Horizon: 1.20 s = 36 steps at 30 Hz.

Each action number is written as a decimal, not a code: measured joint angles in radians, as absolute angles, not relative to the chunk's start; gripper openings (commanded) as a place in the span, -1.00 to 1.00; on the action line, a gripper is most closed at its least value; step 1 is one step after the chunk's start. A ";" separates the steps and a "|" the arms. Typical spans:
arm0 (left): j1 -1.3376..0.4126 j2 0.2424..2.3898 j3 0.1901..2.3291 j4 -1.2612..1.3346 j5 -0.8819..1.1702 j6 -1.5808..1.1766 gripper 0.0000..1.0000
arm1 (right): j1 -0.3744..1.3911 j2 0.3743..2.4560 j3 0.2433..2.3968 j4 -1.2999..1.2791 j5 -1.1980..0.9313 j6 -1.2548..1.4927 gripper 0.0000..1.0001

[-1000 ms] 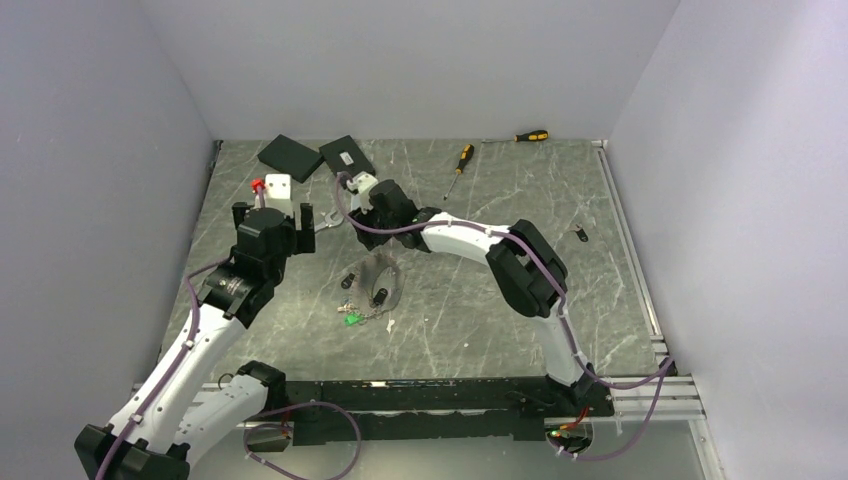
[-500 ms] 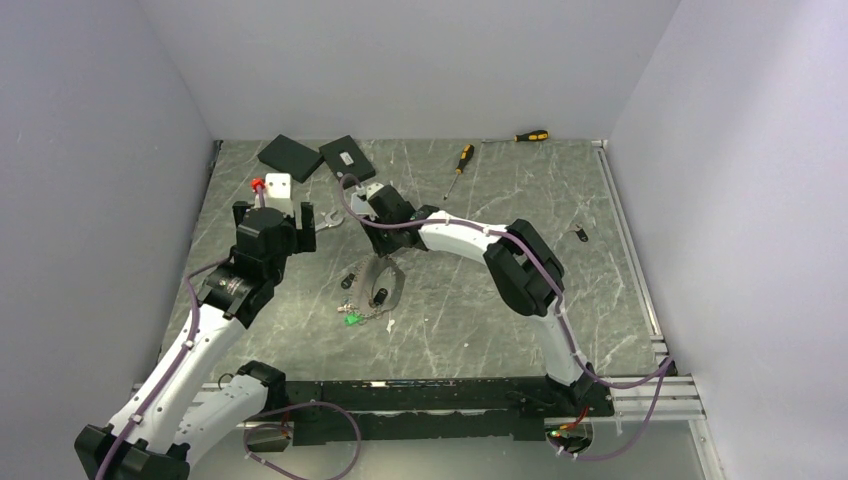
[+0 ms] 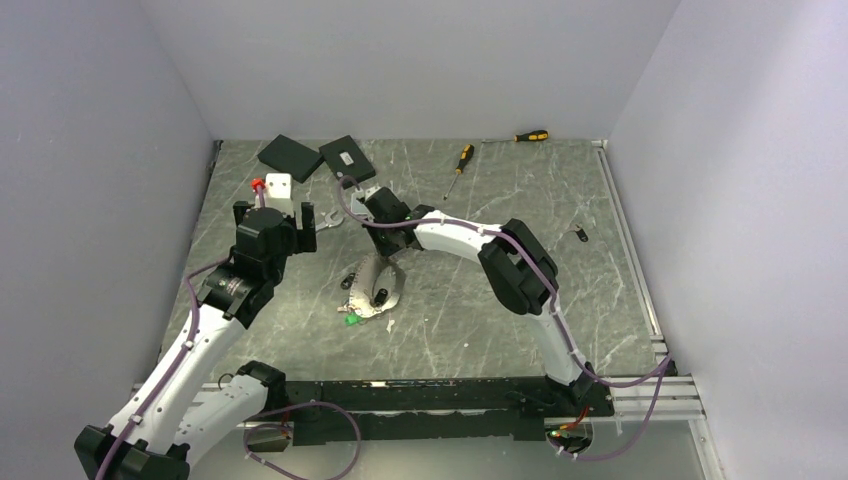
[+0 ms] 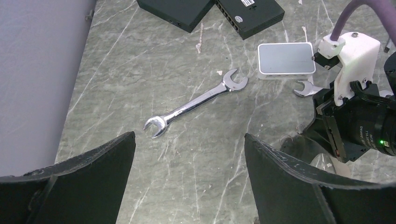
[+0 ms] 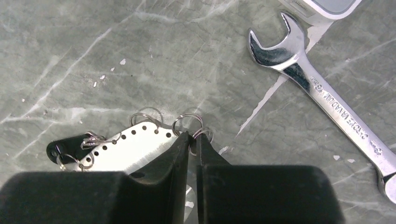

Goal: Put the keys on the keyring

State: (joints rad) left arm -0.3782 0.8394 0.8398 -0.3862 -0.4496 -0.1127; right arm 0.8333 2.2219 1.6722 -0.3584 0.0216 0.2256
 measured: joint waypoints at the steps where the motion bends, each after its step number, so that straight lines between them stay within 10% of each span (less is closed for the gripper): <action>1: -0.378 0.839 0.840 -0.386 -0.449 -0.113 0.81 | 0.833 2.222 1.673 -0.358 0.022 0.227 -1.00; 12: -0.378 0.834 0.840 -0.386 -0.448 -0.113 0.80 | 0.835 2.192 1.641 -0.335 0.031 0.175 -1.00; 36: -0.378 0.746 0.840 -0.355 -0.096 -0.086 0.63 | 0.830 1.432 0.778 0.490 -0.317 -0.141 -1.00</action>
State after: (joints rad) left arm -0.3782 0.7456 0.8398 -0.3553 -0.0963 -0.0856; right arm 0.8303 1.4319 0.7784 0.4900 -0.3172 -0.1413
